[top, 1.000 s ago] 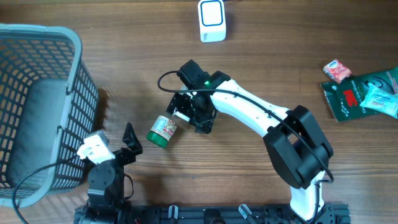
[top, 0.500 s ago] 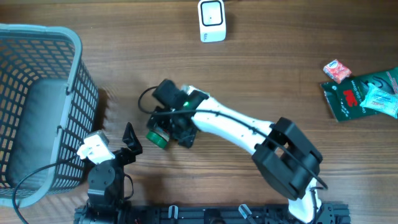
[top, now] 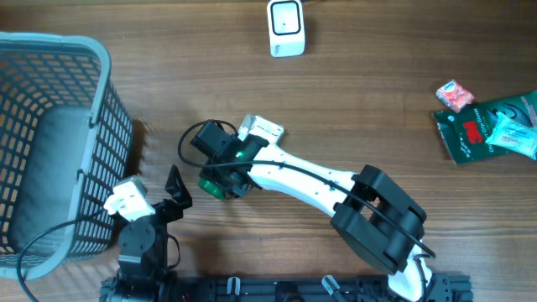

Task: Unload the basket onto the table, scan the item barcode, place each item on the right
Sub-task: 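Reach the right gripper to the green-capped jar and grasp it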

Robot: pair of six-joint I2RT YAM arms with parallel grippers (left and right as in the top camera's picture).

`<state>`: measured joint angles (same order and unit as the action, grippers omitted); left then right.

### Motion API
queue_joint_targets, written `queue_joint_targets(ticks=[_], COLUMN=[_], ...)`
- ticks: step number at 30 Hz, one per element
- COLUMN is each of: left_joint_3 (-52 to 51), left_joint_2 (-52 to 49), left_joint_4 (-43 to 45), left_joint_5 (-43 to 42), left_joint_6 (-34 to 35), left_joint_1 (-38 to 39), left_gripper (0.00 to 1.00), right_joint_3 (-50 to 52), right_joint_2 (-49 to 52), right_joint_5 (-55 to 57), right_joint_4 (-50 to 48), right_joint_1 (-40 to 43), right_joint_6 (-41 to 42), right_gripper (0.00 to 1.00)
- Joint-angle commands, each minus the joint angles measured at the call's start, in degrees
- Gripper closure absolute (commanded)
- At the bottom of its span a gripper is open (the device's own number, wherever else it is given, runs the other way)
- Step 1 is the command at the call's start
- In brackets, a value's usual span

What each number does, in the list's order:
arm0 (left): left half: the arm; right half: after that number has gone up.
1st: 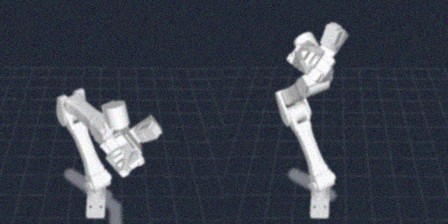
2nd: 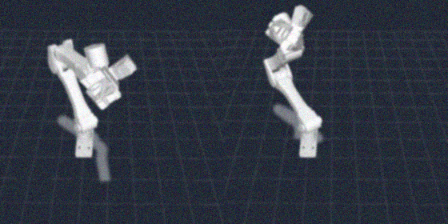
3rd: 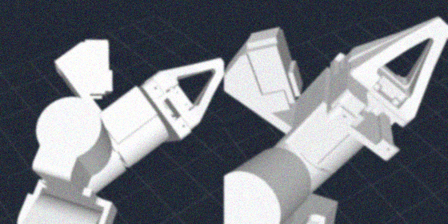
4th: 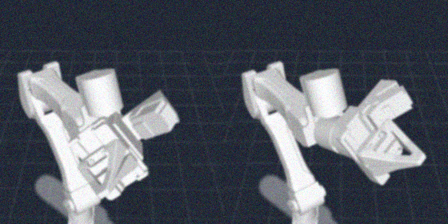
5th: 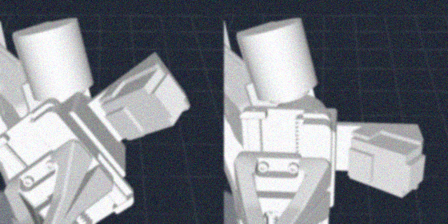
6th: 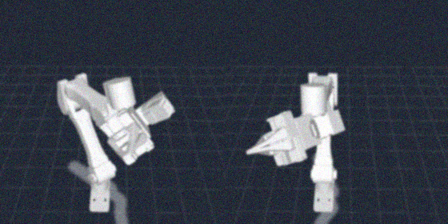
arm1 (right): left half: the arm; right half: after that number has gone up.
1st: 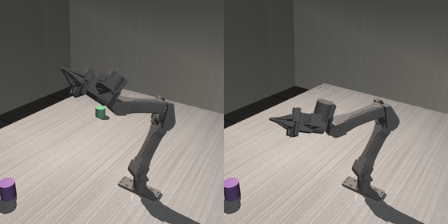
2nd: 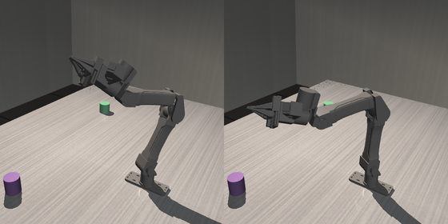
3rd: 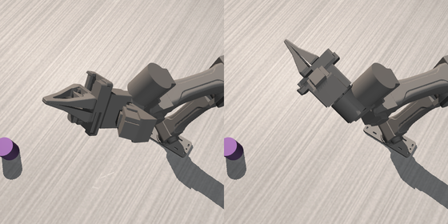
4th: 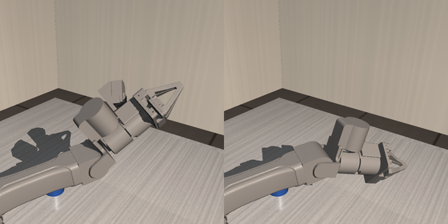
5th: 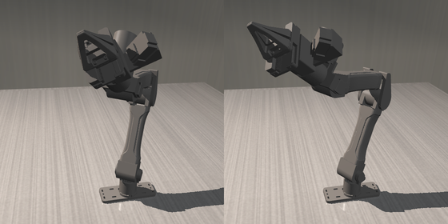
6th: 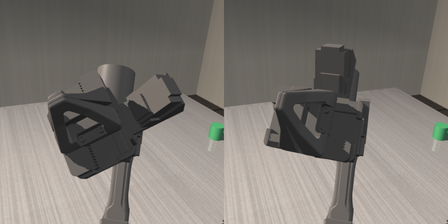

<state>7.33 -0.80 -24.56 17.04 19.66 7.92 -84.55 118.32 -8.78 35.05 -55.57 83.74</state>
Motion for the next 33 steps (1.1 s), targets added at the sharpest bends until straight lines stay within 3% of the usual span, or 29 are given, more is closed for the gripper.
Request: queue_joint_targets(ticks=[1,11,13,16,20,28,33], left_joint_3=[-0.13,-0.13,-0.13,-0.13,-0.13,-0.13,-0.13], left_joint_2=[0.42,0.42,0.42,0.42,0.42,0.42,0.42], left_joint_4=[0.09,0.09,0.09,0.09,0.09,0.09,0.09], left_joint_5=[0.33,0.33,0.33,0.33,0.33,0.33,0.33], left_joint_6=[0.33,0.33,0.33,0.31,0.33,0.31,0.31], left_joint_1=[0.07,0.07,0.07,0.07,0.07,0.07,0.07], left_gripper=[0.0,0.0,0.0,0.0,0.0,0.0,0.0], right_joint_3=[0.04,0.04,0.04,0.04,0.04,1.81,12.15], right_joint_2=[1.49,0.66,0.66,0.66,0.66,0.72,0.72], right_joint_5=[-0.59,-30.6,-32.26,-43.69,-52.35,-57.79,-61.99], right_joint_4=[0.15,0.13,0.11,-0.52,-0.52,-0.26,-2.12], right_joint_1=[0.07,10.73,12.68,17.11,19.08,18.21,17.0], right_joint_6=[0.11,-11.06,-13.35,-16.33,-17.66,-17.29,-16.5], right_gripper=[0.52,0.6,0.59,0.51,0.5,0.45,0.44])
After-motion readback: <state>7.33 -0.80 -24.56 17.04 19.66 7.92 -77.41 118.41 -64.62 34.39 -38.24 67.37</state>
